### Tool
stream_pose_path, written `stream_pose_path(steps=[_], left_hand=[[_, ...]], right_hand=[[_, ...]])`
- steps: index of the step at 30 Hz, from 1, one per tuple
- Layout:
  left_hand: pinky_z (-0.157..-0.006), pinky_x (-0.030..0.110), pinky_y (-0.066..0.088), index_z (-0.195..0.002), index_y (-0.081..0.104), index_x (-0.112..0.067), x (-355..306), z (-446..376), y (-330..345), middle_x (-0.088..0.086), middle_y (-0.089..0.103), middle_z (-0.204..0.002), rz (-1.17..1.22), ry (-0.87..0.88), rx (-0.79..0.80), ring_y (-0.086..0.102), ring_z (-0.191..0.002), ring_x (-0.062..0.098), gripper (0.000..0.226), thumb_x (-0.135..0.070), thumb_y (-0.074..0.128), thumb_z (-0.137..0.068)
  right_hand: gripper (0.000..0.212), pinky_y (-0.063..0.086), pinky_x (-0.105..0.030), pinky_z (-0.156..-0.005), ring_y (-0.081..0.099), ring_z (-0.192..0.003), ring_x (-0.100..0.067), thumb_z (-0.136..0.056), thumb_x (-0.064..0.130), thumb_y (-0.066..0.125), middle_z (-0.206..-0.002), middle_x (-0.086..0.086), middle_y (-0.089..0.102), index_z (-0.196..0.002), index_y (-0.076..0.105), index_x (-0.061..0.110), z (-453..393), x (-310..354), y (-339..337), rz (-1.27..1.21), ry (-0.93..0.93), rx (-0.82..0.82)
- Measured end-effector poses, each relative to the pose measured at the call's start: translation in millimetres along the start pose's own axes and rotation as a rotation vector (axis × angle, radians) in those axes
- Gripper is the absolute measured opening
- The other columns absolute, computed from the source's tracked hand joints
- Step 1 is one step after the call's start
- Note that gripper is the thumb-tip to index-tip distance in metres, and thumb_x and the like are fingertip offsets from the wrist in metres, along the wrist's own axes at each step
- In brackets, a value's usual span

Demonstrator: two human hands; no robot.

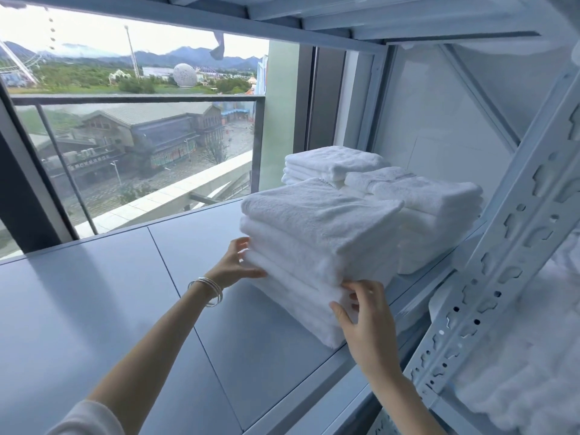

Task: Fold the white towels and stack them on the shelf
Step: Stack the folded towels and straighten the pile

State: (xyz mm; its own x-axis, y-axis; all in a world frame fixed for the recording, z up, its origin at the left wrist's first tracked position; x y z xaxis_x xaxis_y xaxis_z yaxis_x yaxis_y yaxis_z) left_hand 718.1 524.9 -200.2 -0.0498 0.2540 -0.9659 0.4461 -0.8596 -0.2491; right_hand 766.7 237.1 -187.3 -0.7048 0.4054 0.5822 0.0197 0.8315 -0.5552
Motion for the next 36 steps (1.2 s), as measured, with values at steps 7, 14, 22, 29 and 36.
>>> stream_pose_path(steps=[7,14,22,29,36], left_hand=[[-0.089,0.027,0.041,-0.1,0.045,-0.032,-11.9,2.1,-4.6,-0.003,0.049,-0.116,-0.209,0.077,-0.03,0.047,-0.11,0.008,0.068,-0.053,0.076,-0.043],[-0.09,0.042,0.042,-0.1,0.068,-0.02,-16.1,39.4,42.6,0.015,0.051,-0.123,-0.903,0.384,-0.378,0.043,-0.112,0.038,0.033,-0.024,0.08,-0.069],[-0.06,0.022,0.046,-0.068,0.062,-0.021,-39.7,46.5,47.9,-0.005,0.058,-0.063,-1.184,0.532,-0.278,0.058,-0.058,0.02,0.033,-0.017,0.087,-0.048],[-0.066,0.027,0.031,-0.067,0.063,-0.02,-42.1,119.8,109.3,-0.004,0.06,-0.064,-1.229,0.633,-0.438,0.059,-0.058,0.02,0.03,-0.024,0.087,-0.05],[-0.074,0.028,0.039,-0.087,0.071,-0.027,-32.2,167.3,102.6,-0.009,0.068,-0.089,-1.148,0.513,-0.697,0.062,-0.081,0.017,0.015,-0.028,0.063,-0.075]], right_hand=[[0.031,0.052,-0.032,-0.053,0.057,-0.081,-0.021,-0.065,0.029,0.083,-0.096,-0.001,0.054,-0.089,0.065,0.019,-8.1,14.9,3.9,0.152,0.031,-0.081],[0.036,0.051,-0.031,-0.051,0.058,-0.085,-0.025,-0.062,0.024,0.086,-0.1,0.0,0.057,-0.09,0.065,0.017,-0.2,14.5,16.1,0.18,0.023,-0.107],[0.047,0.055,-0.039,-0.064,0.054,-0.094,-0.027,-0.063,0.003,0.082,-0.11,-0.004,0.053,-0.103,0.064,0.018,9.7,8.4,15.3,0.115,-0.053,-0.089],[0.039,0.046,-0.022,-0.071,0.054,-0.096,-0.015,-0.063,-0.011,0.071,-0.107,-0.004,0.055,-0.095,0.066,0.011,-15.2,-46.5,-20.5,0.008,-0.121,0.027],[0.017,0.045,-0.026,-0.076,0.055,-0.083,-0.017,-0.078,0.002,0.06,-0.088,-0.002,0.066,-0.086,0.072,0.011,1.2,-19.9,-26.3,0.05,-0.567,-0.148]])
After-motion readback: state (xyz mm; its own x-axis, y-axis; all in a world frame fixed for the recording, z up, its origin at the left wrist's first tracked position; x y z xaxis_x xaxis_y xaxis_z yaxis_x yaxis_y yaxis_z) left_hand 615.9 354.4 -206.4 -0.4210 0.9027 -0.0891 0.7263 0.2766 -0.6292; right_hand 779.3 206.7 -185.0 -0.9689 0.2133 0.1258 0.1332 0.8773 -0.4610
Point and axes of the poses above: each hand's wrist, its own z-axis away from the middle knuckle, its own y-axis out of the palm, x = y × z, the point moved 1 cm from there along -z, towards the middle knuckle
